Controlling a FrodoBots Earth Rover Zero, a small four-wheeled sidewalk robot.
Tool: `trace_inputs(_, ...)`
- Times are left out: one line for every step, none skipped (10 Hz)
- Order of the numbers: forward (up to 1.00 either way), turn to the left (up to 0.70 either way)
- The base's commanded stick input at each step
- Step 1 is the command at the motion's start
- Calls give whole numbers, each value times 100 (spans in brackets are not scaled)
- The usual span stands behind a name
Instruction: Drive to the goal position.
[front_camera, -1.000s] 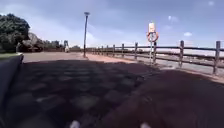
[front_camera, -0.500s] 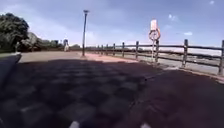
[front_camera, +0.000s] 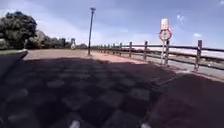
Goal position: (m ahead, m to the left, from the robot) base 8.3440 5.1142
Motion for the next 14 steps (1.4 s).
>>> trace_inputs(70,35)
trace_inputs(70,35)
trace_inputs(70,35)
trace_inputs(70,35)
trace_inputs(70,35)
trace_inputs(70,35)
trace_inputs(70,35)
trace_inputs(70,35)
trace_inputs(70,35)
trace_inputs(70,35)
trace_inputs(70,35)
trace_inputs(70,35)
trace_inputs(70,35)
trace_inputs(70,35)
